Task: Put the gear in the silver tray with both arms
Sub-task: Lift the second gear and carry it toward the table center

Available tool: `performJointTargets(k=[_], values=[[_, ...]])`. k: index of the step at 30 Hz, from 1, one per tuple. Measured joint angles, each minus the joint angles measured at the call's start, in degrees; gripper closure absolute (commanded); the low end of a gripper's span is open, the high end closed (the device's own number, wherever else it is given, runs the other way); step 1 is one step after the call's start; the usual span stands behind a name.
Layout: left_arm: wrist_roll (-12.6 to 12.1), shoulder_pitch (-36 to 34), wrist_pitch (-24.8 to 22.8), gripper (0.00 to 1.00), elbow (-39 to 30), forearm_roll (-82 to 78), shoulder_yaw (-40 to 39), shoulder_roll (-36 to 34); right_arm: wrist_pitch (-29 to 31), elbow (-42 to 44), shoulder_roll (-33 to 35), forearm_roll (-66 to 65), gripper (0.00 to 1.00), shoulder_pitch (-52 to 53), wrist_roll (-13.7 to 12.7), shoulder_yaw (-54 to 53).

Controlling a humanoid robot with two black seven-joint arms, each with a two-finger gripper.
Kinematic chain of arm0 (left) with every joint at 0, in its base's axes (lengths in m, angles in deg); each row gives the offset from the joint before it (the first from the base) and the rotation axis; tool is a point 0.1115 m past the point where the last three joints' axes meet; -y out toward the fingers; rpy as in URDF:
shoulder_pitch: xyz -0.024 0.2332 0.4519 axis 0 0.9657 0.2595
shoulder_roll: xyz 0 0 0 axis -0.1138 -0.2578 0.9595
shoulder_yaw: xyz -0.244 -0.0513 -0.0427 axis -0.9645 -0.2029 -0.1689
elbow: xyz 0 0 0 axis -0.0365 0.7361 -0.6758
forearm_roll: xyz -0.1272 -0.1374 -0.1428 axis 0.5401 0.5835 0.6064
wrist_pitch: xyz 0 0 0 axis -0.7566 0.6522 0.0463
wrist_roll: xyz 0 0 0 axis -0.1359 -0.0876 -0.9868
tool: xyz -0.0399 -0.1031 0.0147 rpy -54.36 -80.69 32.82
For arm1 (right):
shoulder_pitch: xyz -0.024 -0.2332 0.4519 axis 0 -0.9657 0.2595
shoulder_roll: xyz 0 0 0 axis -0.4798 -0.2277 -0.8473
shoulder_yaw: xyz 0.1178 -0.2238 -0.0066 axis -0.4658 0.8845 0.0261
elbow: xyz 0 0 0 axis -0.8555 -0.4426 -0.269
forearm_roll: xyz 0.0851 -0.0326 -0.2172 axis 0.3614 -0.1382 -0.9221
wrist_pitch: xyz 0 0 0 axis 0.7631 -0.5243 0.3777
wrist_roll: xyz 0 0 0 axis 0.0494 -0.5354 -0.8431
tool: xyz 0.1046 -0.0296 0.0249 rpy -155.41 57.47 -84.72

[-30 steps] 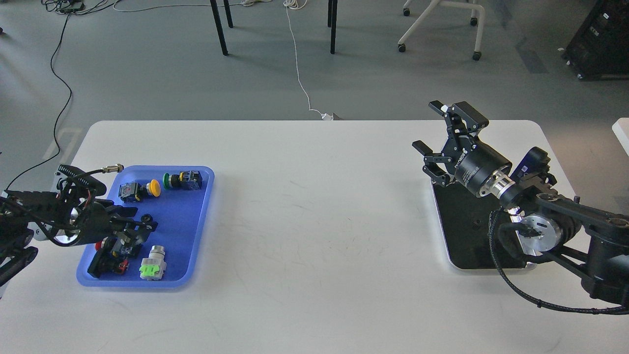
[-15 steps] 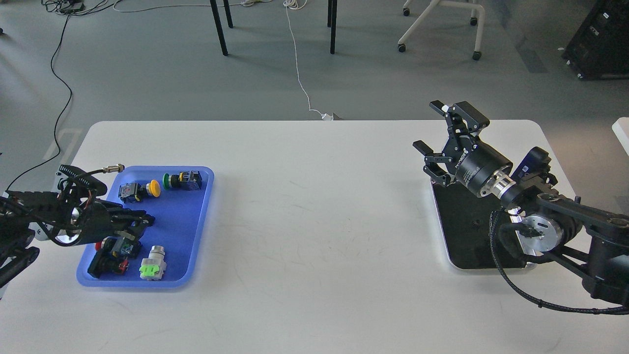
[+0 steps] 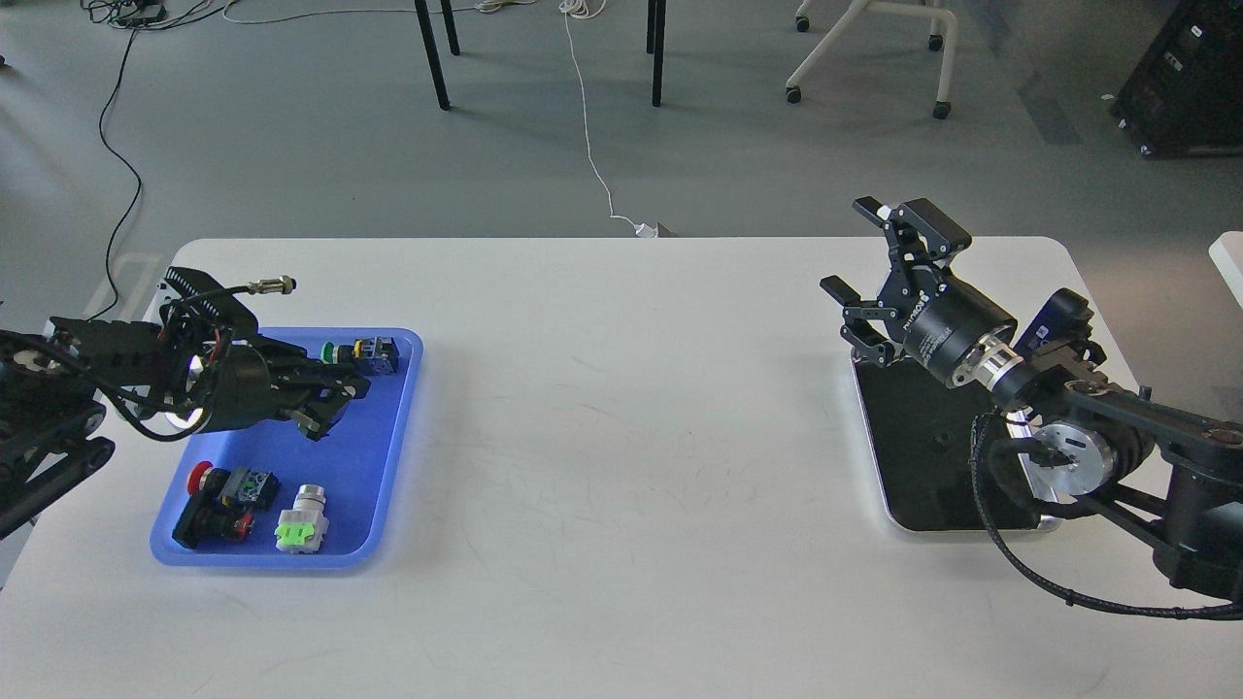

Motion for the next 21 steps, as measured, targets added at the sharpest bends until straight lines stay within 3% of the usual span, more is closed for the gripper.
performJointTargets(k=[5,9,14,21], values=[[0.0,-5.6,-4.9,0.84,-9.4,0.0,-0.1,0.5,0.0,2.0,0.5,0.5,0.05,-1.3,0.0,-0.5],[0.0,-8.8,-7.3,0.83,-10.8,0.0,0.1,6.0,2.4,4.3,0.6,2.4,0.05,-3.4,0.0,-2.1],[0.0,-11.6,-9.1,0.83,-8.6,0.0,2.3,16.2,4.0,6.2,0.6,6.1,0.05,-5.2,0.0,-3.6],[0.0,-16.2,-9.3,0.82,1.5,0.0,10.0,30.2,4.1,6.4,1.1,7.0,0.05,-5.9,0.0,-3.8]])
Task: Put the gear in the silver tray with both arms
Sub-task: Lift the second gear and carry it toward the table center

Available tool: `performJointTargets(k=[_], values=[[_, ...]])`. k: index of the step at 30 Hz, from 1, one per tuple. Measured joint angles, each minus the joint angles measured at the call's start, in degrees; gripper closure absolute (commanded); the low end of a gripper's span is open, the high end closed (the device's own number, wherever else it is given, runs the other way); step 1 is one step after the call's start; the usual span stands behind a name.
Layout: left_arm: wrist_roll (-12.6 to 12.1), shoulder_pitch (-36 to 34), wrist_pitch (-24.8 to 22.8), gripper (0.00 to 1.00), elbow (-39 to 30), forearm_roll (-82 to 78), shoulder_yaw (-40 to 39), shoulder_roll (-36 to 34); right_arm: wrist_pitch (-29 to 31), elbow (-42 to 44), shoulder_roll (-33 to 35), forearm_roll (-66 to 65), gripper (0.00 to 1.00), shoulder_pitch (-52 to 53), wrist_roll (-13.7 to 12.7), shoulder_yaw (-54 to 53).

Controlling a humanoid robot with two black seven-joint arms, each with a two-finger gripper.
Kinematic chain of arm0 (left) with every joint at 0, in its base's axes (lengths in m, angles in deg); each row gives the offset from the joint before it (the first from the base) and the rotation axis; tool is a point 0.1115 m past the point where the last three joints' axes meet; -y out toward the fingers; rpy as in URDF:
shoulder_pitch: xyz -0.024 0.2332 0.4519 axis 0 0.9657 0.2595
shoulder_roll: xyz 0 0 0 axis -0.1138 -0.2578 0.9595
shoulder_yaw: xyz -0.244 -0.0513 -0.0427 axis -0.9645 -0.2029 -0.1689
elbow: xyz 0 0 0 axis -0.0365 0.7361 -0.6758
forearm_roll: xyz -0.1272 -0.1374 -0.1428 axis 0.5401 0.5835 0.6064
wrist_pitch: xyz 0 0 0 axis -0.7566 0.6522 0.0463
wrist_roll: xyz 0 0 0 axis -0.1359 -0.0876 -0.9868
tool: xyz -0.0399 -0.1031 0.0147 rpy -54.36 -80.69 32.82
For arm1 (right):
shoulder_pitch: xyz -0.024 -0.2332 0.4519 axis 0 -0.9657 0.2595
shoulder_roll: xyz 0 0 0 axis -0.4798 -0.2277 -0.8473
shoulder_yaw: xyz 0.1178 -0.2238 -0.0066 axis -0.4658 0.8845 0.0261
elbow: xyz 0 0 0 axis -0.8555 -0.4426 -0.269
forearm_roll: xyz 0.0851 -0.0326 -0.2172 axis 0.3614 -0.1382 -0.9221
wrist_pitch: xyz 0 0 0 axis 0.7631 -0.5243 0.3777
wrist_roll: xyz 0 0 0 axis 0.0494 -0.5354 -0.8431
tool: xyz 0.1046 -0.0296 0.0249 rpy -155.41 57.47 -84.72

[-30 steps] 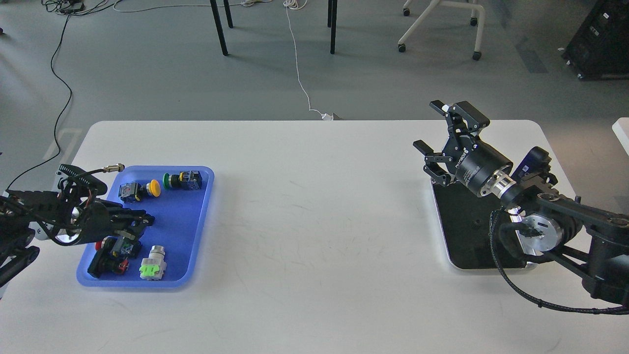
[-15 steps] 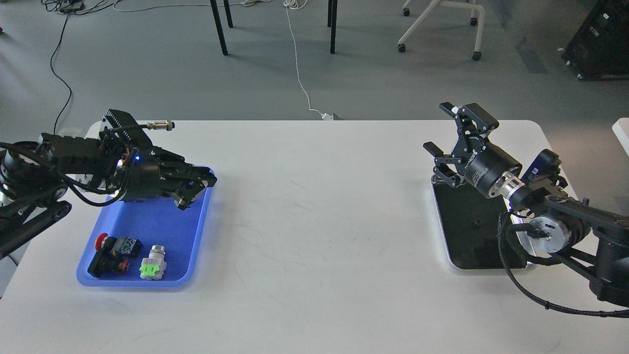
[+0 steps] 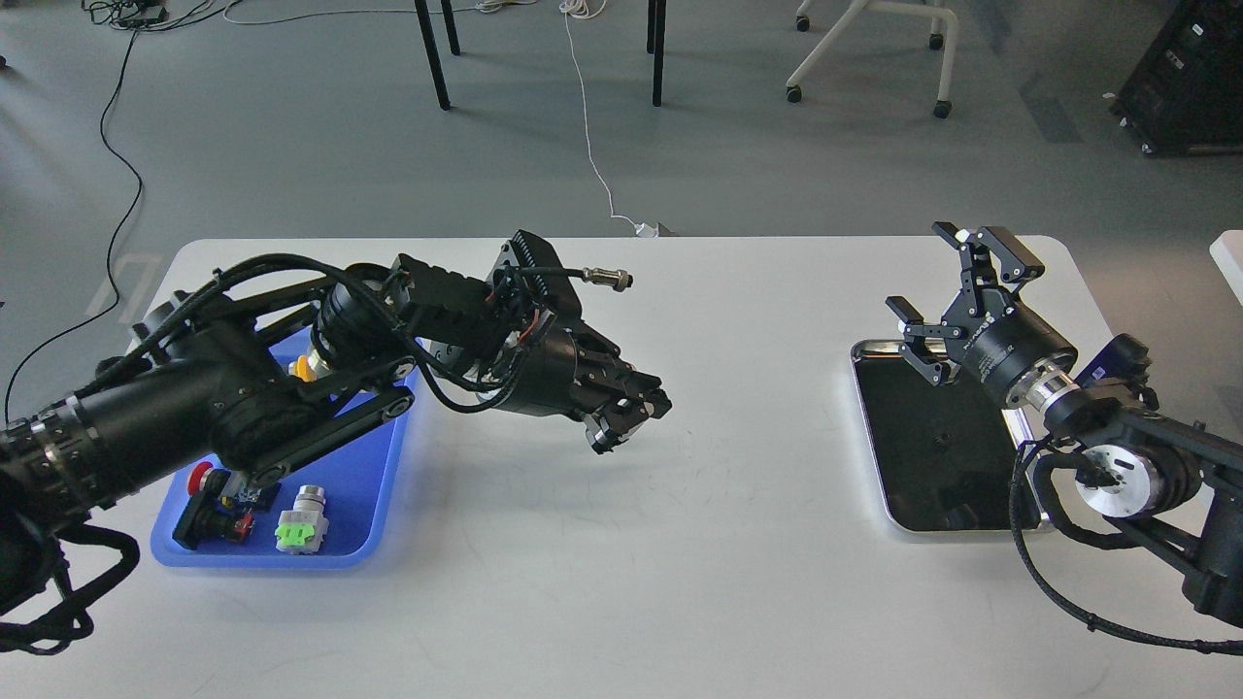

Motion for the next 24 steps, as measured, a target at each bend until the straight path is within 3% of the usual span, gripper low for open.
performJointTargets(k=[10,17,22,24], values=[[0.0,-1.7,3.4,0.79,15.6,0.0,6.1,13.6,0.0,-0.1,0.1,0.0,0.05,-0.1,0.0,0.0],[0.0,-1.4,6.0,0.69,21.6,0.0,7.3,16.4,0.0,-0.4,1.7,0.0,0.05,-0.4,0.0,0.0],[0.0,-1.1,6.2,0.48,22.3,0.0,7.5,16.5,0.1,-0.5,1.7,0.0,0.05,-0.4,0.0,0.0],[0.0,-0.9,6.3,0.35,22.6,0.0,7.5,16.5,0.1,-0.6,1.8,0.0,0.05,-0.4,0.0,0.0]])
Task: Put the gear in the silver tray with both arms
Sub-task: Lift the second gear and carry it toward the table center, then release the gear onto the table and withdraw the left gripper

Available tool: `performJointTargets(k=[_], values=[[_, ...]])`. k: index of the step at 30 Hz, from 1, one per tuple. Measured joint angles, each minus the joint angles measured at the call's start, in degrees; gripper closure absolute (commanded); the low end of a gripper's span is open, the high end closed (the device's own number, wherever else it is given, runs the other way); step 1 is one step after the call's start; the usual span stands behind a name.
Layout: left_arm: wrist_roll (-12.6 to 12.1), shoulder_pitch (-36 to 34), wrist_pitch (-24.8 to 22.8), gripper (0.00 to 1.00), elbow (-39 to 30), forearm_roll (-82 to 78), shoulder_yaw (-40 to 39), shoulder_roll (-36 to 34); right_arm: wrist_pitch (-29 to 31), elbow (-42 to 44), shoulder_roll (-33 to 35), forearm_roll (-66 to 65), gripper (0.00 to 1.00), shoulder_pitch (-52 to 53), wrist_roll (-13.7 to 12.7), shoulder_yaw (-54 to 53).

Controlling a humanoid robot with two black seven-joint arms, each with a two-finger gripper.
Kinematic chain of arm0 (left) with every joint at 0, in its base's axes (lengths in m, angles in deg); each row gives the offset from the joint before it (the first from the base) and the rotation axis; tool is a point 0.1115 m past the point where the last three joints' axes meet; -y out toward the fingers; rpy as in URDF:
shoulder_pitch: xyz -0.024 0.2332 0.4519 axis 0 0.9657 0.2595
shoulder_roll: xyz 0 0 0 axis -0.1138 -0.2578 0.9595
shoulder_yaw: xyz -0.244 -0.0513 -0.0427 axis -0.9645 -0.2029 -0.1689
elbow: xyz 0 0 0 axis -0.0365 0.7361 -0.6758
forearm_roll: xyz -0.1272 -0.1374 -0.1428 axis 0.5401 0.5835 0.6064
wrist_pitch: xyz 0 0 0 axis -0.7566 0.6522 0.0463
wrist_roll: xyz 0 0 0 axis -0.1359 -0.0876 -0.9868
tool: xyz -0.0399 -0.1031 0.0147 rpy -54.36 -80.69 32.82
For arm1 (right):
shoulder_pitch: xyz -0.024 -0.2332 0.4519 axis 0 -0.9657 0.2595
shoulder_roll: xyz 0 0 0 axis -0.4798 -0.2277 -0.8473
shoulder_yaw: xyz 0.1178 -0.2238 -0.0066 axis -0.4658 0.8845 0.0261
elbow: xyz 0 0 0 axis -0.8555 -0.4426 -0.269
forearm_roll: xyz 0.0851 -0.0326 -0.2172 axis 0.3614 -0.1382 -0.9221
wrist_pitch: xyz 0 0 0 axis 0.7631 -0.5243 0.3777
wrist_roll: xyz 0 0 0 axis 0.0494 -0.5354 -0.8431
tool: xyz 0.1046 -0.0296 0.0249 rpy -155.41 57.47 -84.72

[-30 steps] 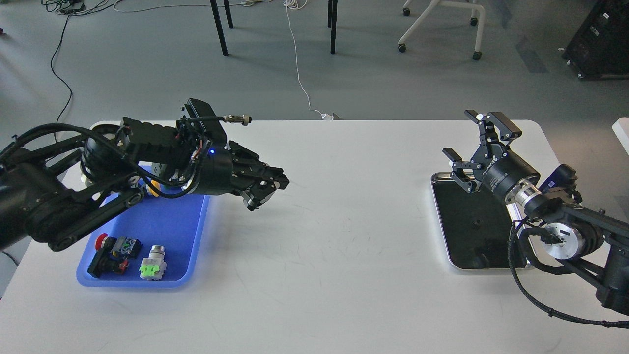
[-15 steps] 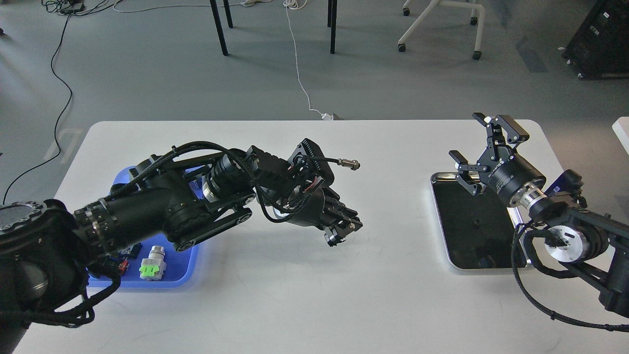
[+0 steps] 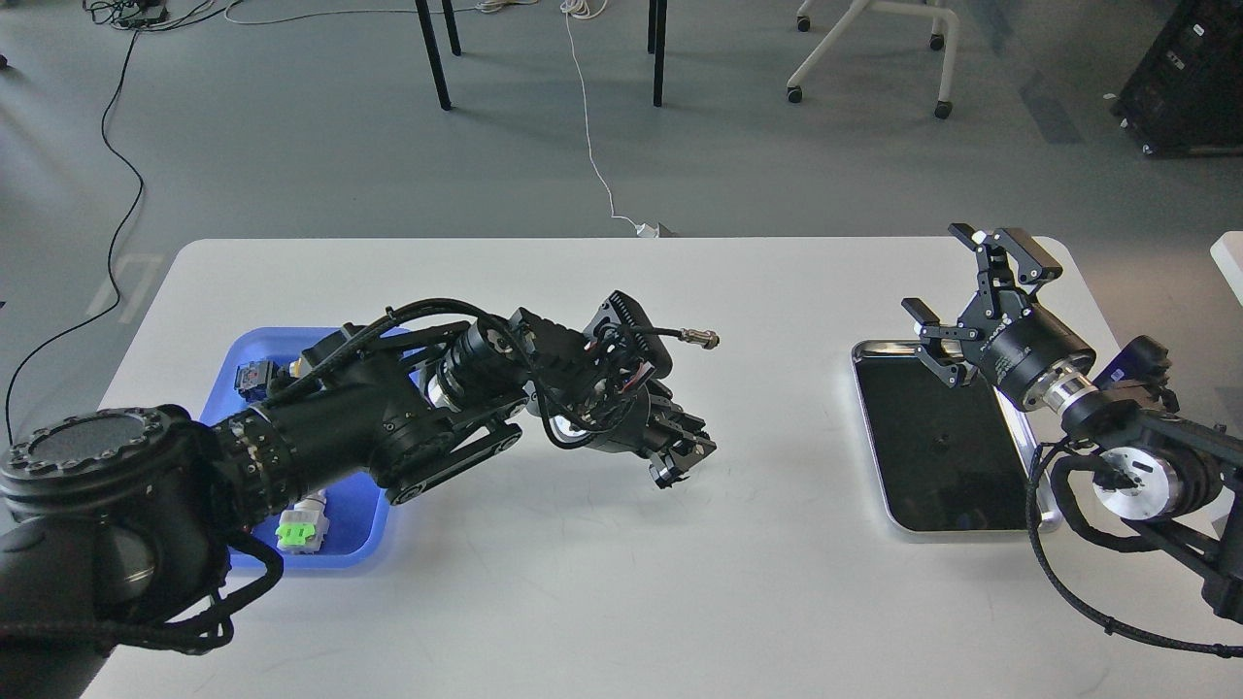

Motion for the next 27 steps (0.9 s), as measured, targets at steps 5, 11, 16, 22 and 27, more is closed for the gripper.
performJointTargets(k=[5,11,16,22,27], values=[[0.0,0.1,0.3,0.18,0.1,0.0,-0.3,-0.1,0.0,-0.1,0.2,0.0,0.05,0.0,0.0,0.0],[0.0,-0.3,2.9,0.04,-2.9,2.3,-4.1,-3.6,0.2,-0.5,0.5,-0.8,0.04,0.5,0.0,0.5],[0.0,0.1,3.6,0.02,-7.3,24.9,-8.7,-11.5,0.3,-1.8,1.7,-7.6,0.04,1.9,0.0,1.1],[0.0,8.0,4.0,0.02,-13.0,59.3,-17.2,-20.3,0.4,-4.2,3.2,-29.0,0.03,8.1,0.0,5.1],[0.0,18.8,2.5,0.02,-16.2,70.7,-31.0,-22.6,0.4,-4.4,3.3,-48.8,0.03,21.5,0.0,19.0]])
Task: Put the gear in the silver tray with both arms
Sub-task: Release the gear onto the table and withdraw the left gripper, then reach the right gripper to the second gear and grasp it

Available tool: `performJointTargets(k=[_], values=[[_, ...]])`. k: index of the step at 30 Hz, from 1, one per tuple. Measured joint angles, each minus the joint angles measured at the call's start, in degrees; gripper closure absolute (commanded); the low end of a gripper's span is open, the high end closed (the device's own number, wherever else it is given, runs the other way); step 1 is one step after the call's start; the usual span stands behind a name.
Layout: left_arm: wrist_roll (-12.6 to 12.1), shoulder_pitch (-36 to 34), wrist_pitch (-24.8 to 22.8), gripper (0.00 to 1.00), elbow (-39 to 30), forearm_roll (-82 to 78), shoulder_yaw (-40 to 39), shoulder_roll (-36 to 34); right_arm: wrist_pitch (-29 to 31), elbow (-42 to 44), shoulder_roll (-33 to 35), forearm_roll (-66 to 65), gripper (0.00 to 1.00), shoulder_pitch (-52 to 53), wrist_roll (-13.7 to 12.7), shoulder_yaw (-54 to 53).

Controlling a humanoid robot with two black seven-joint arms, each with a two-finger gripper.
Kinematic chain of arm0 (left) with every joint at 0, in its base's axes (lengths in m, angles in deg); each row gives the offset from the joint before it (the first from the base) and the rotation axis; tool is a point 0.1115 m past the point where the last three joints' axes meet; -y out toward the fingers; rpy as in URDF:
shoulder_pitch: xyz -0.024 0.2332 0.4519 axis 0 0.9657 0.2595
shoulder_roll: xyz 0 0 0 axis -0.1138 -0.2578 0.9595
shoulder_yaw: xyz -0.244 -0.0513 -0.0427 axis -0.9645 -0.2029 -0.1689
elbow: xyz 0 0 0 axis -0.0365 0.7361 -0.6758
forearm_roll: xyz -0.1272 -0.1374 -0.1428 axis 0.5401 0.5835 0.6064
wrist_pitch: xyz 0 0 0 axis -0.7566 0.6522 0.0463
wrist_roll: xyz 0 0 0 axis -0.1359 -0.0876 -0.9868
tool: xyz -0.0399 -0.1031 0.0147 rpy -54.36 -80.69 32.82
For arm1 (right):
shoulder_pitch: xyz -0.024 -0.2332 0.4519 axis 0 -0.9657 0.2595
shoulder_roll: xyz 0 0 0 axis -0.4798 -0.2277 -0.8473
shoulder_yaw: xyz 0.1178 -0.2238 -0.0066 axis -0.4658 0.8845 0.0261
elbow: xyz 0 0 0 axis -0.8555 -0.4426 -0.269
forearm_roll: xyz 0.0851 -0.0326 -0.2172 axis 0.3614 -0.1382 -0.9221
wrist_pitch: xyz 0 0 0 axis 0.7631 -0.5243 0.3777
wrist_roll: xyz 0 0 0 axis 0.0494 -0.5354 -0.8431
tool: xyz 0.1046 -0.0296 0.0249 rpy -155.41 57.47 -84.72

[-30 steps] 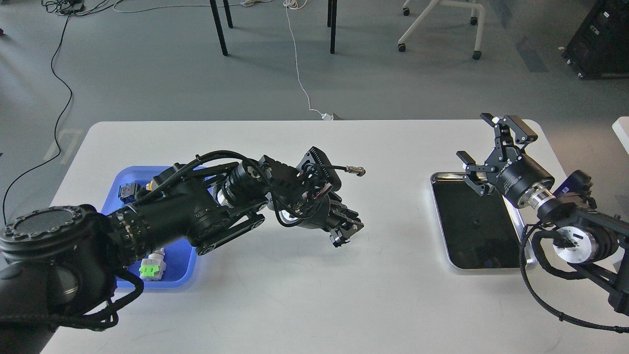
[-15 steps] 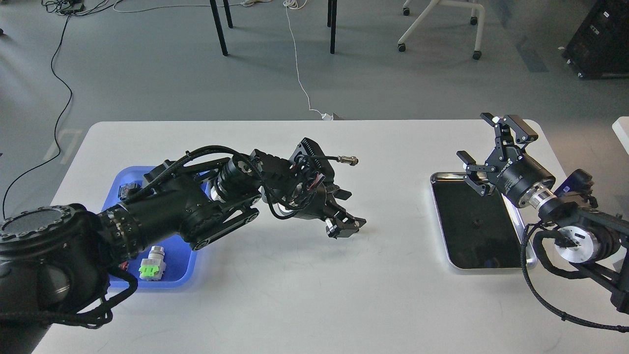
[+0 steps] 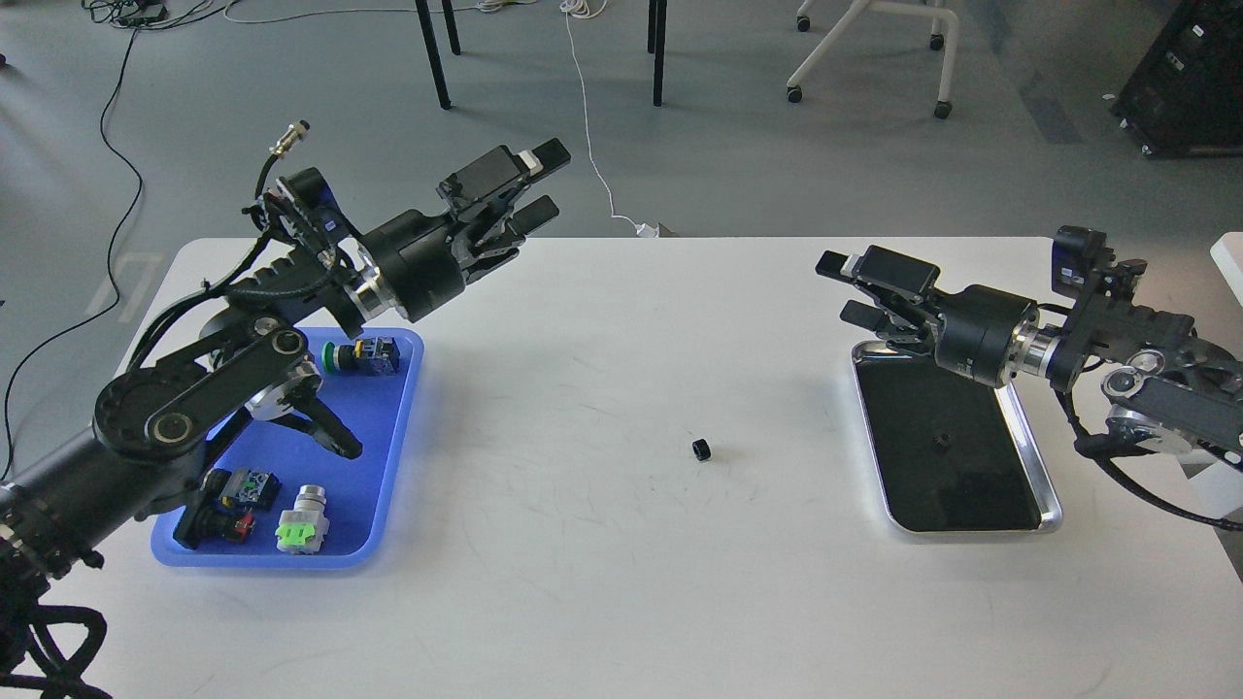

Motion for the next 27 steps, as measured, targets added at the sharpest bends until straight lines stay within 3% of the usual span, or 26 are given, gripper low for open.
performJointTargets(k=[6,11,27], values=[[0.0,9.9,-2.4,0.02,-2.8,7.2,-11.7,-0.8,0.0,0.1,-5.6,-14.0,0.03,16.9,0.0,18.3],[0.0,13.5,-2.3,0.02,-3.8,14.9,-16.2,-1.0,-0.1,0.6,-12.7,-21.1,0.03,25.2,0.0,28.5],[0.0,16.7,-2.4,0.02,-6.9,17.8,-19.7,-0.8,-1.5,4.6,-28.5,-27.4,0.09,27.9,0.0,40.8]])
